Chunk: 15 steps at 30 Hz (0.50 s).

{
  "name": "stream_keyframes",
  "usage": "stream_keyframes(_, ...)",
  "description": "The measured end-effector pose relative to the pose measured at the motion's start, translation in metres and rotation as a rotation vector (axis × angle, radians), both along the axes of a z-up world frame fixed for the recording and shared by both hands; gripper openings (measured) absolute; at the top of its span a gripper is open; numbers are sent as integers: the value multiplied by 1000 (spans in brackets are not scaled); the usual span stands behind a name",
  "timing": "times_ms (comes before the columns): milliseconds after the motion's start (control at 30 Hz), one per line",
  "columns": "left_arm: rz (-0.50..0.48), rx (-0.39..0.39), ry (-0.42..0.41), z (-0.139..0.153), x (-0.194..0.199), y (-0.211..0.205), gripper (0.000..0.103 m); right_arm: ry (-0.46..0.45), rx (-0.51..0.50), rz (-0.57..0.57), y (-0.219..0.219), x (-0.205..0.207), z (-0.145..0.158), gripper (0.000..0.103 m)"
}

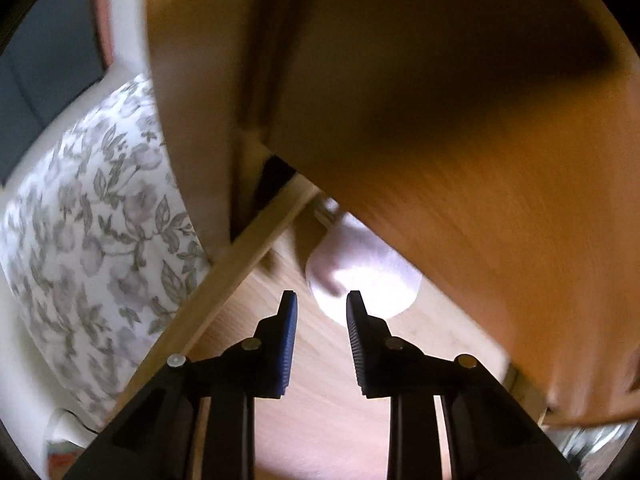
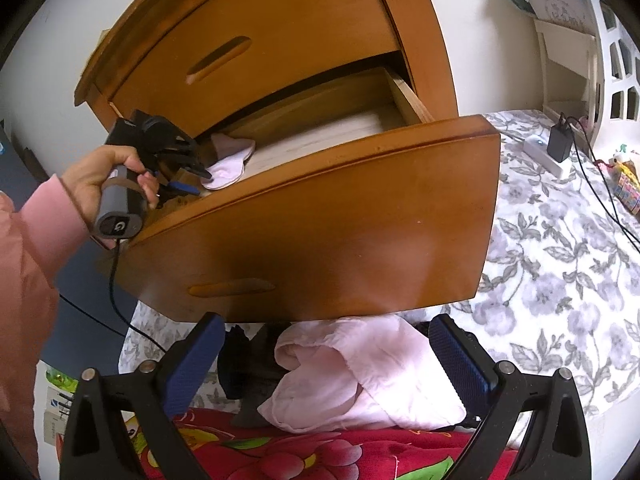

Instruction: Organize soft objects

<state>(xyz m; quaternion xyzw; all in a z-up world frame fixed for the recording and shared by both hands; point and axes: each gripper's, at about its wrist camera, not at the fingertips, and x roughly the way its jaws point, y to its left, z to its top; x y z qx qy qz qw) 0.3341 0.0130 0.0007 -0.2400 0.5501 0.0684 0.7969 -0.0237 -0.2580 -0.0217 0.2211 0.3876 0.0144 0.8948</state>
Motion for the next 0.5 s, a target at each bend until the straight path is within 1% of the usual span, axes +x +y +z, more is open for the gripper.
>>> stream_keyframes(100, 33, -26, -20, -1, -1, 2, 25, -1, 11, 3, -1, 0, -1, 103)
stream_keyframes(167, 63, -39, -12, -4, -3, 3, 25, -1, 20, 4, -2, -1, -1, 103)
stream_keyframes(267, 127, -73, -16, -11, -8, 9, 25, -1, 36, 3, -4, -1, -1, 103)
stream_keyframes(333, 177, -126, -23, -17, -12, 15, 25, -3, 41, 4, -4, -1, -1, 103)
stream_keyframes(400, 203, -166, -27, -22, -12, 14, 25, -3, 46, 6, -4, -1, -2, 103)
stream_keyframes(500, 236, -196, -50, -25, -11, 18, 25, -2, 60, 9, -6, -1, -2, 103)
